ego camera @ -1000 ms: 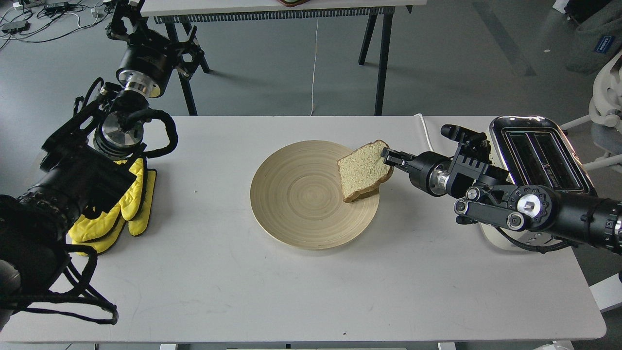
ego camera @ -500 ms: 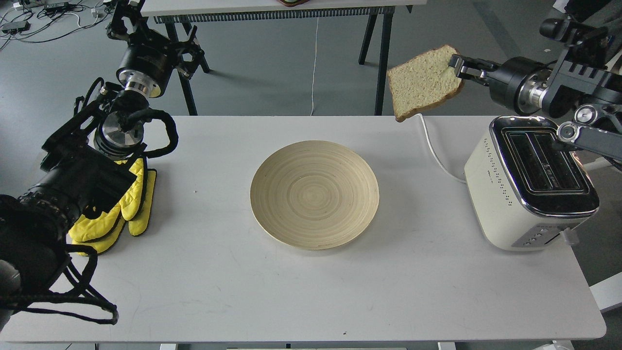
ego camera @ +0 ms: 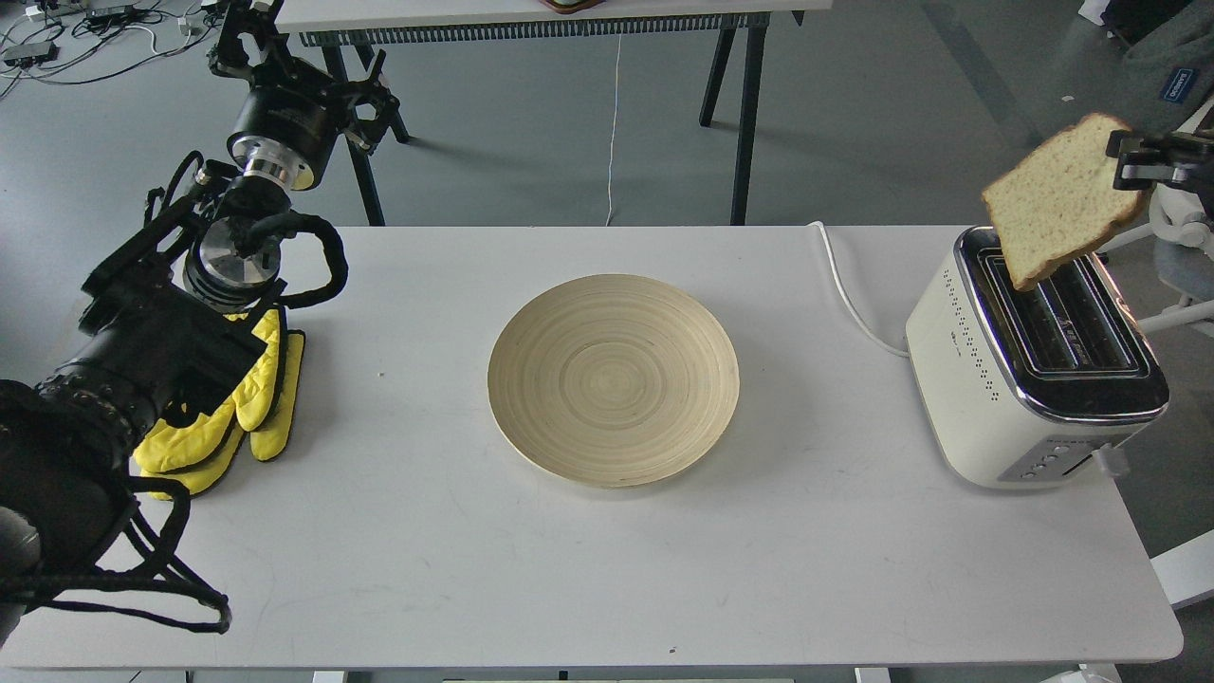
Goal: Put bread in toaster with right arm
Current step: 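Carry the bread slice over the toaster slot with the right gripper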
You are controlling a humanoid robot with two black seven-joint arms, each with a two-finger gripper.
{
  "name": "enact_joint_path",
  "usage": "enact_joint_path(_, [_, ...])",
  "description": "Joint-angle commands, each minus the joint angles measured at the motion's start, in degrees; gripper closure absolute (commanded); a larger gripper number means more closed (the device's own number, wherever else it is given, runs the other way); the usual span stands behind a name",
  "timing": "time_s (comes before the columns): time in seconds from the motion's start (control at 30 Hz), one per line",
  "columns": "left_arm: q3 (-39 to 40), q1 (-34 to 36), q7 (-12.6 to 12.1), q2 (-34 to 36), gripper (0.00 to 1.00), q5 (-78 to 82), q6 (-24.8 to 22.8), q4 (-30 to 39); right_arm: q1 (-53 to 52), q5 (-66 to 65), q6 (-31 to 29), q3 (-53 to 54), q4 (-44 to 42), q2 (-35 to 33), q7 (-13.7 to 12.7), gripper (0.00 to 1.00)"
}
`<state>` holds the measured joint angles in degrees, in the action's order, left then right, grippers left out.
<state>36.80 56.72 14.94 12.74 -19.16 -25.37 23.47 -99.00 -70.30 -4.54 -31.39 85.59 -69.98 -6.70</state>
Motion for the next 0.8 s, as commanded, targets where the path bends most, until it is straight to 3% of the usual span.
enact_joint_path(0.0, [-0.15, 0.06, 0.00, -0.09, 0.00, 0.09, -0.03, 0.08, 0.39, -0.54, -0.21, -0.16, 2.12, -2.79, -0.59, 1.00])
enact_joint_path(0.77, [-0.33, 0.06, 0.00, -0.09, 0.00, 0.17, -0.12, 0.08, 6.45, -2.82, -0.12, 0.02, 1.51, -3.14, -0.68, 0.99])
